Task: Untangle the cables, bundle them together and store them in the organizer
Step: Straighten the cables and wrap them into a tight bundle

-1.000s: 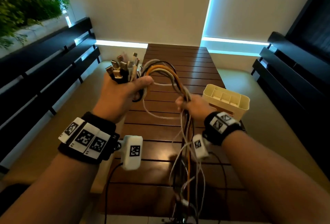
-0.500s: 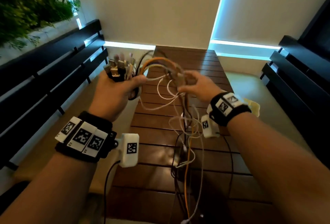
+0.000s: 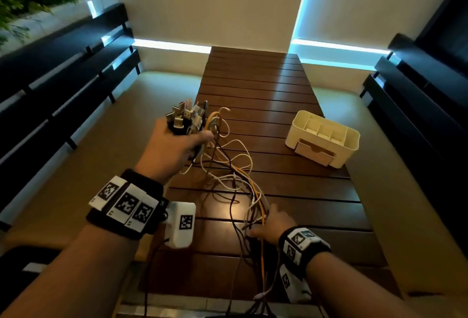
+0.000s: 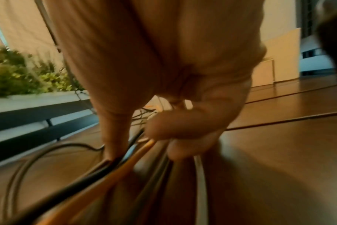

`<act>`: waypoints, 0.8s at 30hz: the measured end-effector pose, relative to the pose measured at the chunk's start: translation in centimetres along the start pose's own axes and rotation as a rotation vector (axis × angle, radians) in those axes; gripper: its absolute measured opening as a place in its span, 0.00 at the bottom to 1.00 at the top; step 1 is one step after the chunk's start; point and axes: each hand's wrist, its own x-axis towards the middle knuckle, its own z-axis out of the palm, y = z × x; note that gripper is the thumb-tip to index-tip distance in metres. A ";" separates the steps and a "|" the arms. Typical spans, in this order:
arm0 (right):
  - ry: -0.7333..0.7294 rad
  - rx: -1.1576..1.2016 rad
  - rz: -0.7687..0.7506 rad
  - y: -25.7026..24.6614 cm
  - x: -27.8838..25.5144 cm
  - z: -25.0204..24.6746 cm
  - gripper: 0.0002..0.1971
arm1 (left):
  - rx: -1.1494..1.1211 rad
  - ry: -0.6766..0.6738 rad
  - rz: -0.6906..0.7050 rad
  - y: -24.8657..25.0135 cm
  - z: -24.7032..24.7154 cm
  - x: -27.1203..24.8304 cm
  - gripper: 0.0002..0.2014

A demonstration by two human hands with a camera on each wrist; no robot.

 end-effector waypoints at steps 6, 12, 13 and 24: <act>0.126 -0.066 -0.054 -1.4 0.4 2.7 0.27 | -0.021 -0.015 0.006 0.2 0.9 -0.5 0.14; 0.126 -0.083 -0.150 -2.2 1.0 3.4 0.12 | -0.014 -0.009 -0.025 -0.1 0.7 -1.3 0.13; 0.123 -0.049 -0.154 -2.2 1.0 3.0 0.11 | -0.015 -0.008 -0.017 0.0 0.5 -1.4 0.11; 0.496 0.481 -0.241 -6.1 4.7 -10.5 0.05 | -0.014 -0.026 0.039 1.1 -0.5 -1.9 0.12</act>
